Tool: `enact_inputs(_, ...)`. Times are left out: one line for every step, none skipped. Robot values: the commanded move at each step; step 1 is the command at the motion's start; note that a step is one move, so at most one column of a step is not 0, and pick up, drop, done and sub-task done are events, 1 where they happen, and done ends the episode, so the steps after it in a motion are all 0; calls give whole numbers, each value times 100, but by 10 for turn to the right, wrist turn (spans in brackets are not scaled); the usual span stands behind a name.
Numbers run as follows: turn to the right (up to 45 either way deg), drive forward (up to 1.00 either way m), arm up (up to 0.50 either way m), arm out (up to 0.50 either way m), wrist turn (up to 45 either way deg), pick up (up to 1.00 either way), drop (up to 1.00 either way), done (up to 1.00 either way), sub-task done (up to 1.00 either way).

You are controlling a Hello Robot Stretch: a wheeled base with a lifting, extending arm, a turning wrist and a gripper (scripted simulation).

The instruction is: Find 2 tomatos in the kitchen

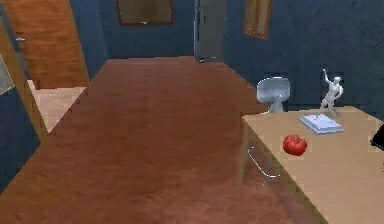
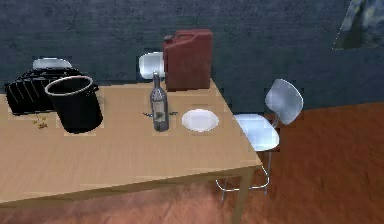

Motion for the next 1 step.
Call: enact_inputs(300,0,0,0,0,0,0,0,0)
